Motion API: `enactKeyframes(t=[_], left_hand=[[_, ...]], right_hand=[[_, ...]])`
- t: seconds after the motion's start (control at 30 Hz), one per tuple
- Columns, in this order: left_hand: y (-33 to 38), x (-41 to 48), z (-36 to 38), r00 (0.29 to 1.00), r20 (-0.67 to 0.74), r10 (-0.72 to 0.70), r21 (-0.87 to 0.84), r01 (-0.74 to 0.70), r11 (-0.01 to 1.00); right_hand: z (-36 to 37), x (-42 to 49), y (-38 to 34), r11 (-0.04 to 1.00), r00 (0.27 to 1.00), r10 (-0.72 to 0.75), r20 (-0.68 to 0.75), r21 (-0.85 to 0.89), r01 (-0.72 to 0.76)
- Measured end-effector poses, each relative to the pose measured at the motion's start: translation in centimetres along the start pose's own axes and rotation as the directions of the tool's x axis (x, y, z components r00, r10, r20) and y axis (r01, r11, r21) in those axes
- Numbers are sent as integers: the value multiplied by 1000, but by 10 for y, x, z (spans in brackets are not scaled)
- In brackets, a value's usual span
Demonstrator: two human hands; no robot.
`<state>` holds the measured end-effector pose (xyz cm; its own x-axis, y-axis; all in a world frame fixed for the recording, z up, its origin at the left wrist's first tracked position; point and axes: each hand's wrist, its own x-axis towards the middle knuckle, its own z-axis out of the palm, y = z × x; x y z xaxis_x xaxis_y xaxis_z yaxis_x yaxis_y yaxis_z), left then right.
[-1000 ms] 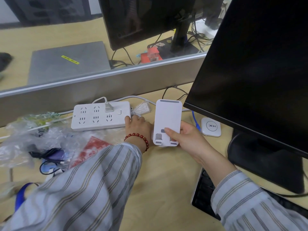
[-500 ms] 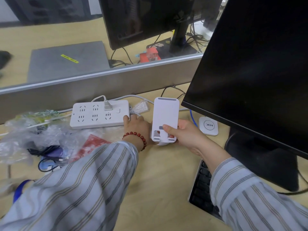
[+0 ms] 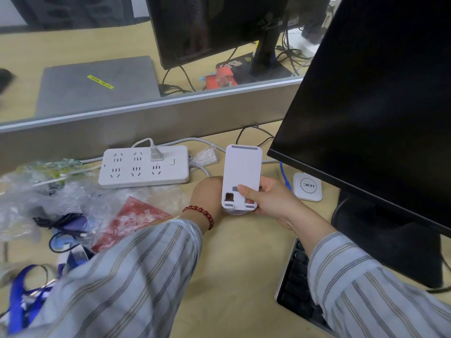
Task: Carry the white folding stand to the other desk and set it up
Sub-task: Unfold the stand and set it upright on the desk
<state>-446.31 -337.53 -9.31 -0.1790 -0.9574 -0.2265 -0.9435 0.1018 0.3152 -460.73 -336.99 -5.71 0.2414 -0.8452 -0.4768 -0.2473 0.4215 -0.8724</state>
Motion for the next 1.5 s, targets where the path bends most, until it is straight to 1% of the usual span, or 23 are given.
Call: enactKeyframes(t=[0.13,0.37,0.47,0.7,0.77,0.9,1.0,1.13,1.27,1.37,1.5], left_hand=[[-6,4,10,998,-47,31,22,-30,999],[-8,5,17,995,-96,16,21,-14,1000],[-8,5,17,995,-100,19,15,-18,1000],[-9,6,20,994,-105,26,20,-24,1000],[-9,5,20,994,-108,34,16,-32,999],[-6,3,14,995,-81,54,-3,-54,999],[-6,4,12,995,-75,66,2,-66,998],[-10,6,14,997,-69,41,-17,-42,999],[-12,7,16,995,-84,60,-9,-61,998],[-12,7,15,993,-87,80,24,-78,997],[-13,2,11,990,-75,117,-42,-120,992]], right_hand=[[-1,2,0,998,999,35,0,58,-35],[0,4,-2,967,990,137,-23,219,-128],[-2,7,-4,962,988,150,-24,235,-141],[-5,12,-7,958,984,174,21,228,-174],[-5,10,-2,967,991,134,28,214,-136],[-7,2,9,987,995,-18,99,162,2],[-6,1,11,991,992,-109,66,81,103],[-2,-1,14,980,980,-200,12,-1,200],[-2,0,18,970,970,-242,-19,-40,241],[-3,0,19,969,970,-245,-4,-22,245],[-4,-1,17,971,971,-239,14,-5,239]])
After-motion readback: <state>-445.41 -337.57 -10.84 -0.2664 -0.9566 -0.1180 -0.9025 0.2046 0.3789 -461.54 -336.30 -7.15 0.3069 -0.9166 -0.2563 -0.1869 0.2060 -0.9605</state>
